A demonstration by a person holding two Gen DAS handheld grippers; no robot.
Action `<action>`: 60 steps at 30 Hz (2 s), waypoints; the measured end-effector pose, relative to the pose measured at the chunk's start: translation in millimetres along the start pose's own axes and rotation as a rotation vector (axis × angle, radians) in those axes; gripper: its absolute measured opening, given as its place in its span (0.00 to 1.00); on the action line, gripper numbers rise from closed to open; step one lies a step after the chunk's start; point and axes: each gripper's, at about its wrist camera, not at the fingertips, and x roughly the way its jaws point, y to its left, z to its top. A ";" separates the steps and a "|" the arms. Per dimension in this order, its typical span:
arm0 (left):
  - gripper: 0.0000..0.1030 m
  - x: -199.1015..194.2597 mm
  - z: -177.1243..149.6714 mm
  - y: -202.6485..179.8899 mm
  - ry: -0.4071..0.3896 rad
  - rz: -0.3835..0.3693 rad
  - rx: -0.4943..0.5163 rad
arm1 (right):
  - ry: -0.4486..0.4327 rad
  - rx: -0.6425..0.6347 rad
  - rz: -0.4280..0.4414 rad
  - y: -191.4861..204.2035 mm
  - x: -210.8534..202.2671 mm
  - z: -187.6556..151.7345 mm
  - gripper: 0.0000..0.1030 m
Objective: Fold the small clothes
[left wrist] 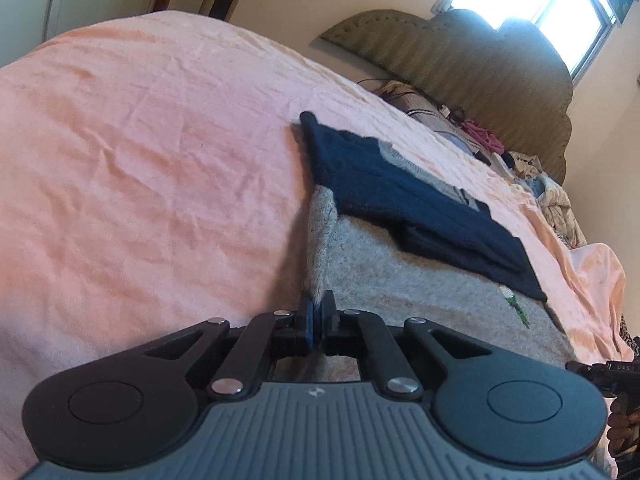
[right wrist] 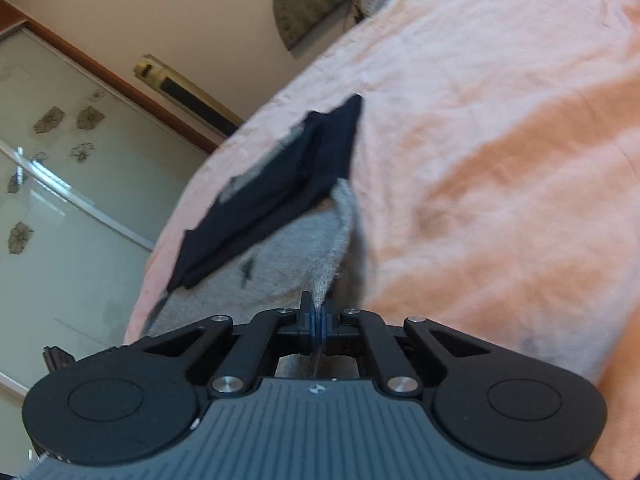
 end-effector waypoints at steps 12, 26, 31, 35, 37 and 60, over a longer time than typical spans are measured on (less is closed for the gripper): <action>0.20 -11.2 -19.9 19.5 0.092 -0.173 -0.138 | 0.111 -0.009 0.093 24.6 11.4 -33.6 0.10; 0.26 -34.2 -33.7 27.8 0.125 -0.183 -0.122 | 0.018 0.081 0.120 1.7 -32.3 -58.4 0.38; 0.42 -48.3 -61.8 19.3 0.086 -0.235 -0.150 | 0.088 0.004 0.139 27.4 -26.0 -86.1 0.31; 0.05 -44.8 -61.7 6.0 0.094 -0.163 -0.090 | 0.076 -0.028 0.071 27.9 -32.7 -87.7 0.08; 0.05 -54.0 -60.7 7.4 0.075 -0.159 -0.064 | 0.024 -0.021 0.044 19.8 -52.8 -85.5 0.08; 0.07 -103.5 -111.7 34.8 0.192 -0.218 -0.166 | 0.095 0.072 0.073 -0.3 -99.0 -147.0 0.11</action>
